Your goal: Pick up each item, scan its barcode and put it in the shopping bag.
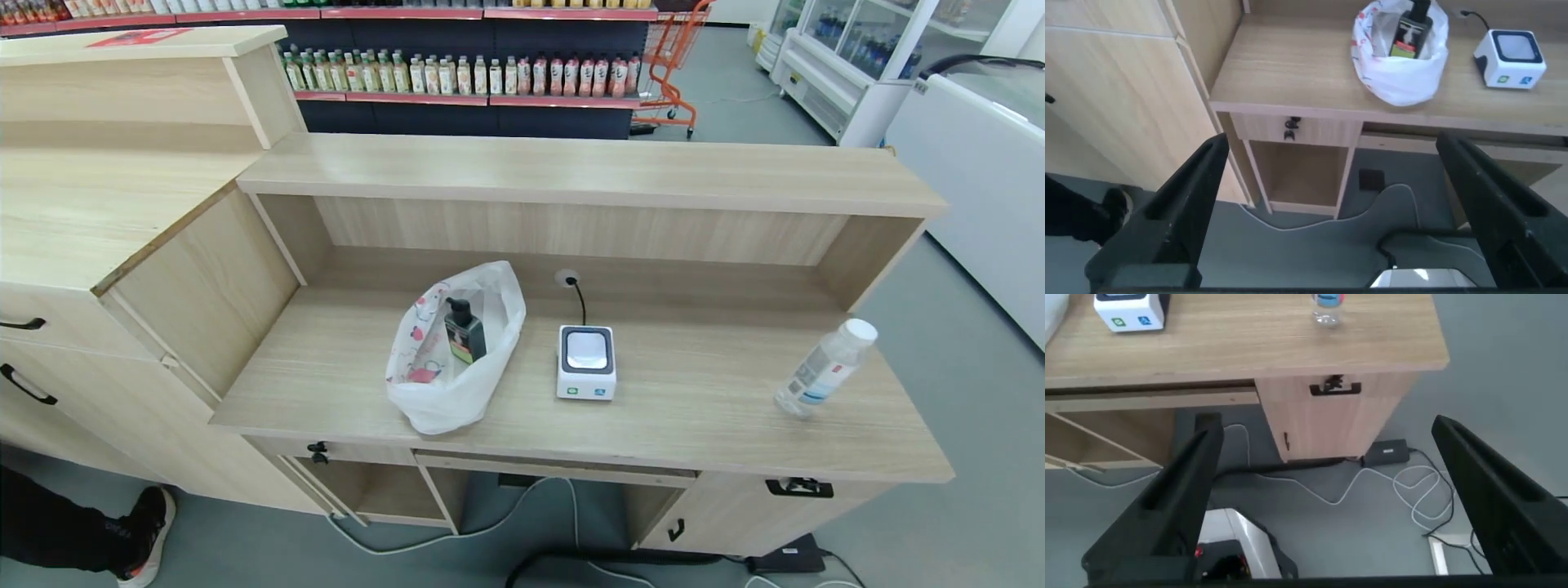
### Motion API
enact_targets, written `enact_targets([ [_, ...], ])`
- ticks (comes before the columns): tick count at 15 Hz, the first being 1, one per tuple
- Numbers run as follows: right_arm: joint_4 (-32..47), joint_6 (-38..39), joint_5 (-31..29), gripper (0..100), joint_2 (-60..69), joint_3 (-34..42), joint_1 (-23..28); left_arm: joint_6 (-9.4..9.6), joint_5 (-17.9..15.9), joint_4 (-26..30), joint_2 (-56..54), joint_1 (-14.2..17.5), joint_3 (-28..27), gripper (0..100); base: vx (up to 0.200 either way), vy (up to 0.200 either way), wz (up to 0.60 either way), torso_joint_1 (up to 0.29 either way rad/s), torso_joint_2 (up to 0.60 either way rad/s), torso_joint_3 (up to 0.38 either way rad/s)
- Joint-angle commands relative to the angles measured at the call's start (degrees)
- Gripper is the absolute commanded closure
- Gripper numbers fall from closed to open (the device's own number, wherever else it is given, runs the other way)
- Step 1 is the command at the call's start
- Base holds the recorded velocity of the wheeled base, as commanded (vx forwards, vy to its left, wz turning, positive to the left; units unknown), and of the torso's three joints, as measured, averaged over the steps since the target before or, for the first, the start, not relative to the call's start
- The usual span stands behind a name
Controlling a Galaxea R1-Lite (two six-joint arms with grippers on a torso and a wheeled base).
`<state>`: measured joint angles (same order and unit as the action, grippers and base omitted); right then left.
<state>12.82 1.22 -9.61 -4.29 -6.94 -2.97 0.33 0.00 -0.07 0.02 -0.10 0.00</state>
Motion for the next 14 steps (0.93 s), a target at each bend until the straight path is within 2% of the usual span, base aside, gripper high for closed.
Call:
enact_targets([
  [1, 0.0, 0.0, 0.0, 0, -0.4, 0.0, 0.0, -0.07, 0.0, 0.0, 0.1, 0.0, 0.0, 0, 0.0, -0.2, 0.0, 0.002, 0.0, 0.002],
  [3, 0.0, 0.0, 0.0, 0, -0.4, 0.0, 0.0, -0.59, 0.1, -0.1, 0.1, 0.0, 0.0, 0, 0.0, -0.1, 0.0, 0.001, 0.0, 0.001],
  [5, 0.0, 0.0, 0.0, 0, -0.4, 0.0, 0.0, 0.55, -0.2, 0.0, 0.3, 0.0, 0.0, 0, 0.0, -0.2, 0.0, 0.007, 0.0, 0.0],
  [11, 0.0, 0.0, 0.4, 0, -0.4, 0.0, 0.0, 0.9, -0.2, 0.0, 1.4, -0.1, 0.0, 0, 0.0, -0.2, 0.0, 0.008, 0.01, 0.002],
  [14, 0.0, 0.0, 1.3, 0, -0.4, 0.0, 0.0, 2.83, -0.2, 0.0, 2.6, -0.4, 0.0, 0, 0.0, -0.2, 0.0, 0.002, 0.01, 0.002],
])
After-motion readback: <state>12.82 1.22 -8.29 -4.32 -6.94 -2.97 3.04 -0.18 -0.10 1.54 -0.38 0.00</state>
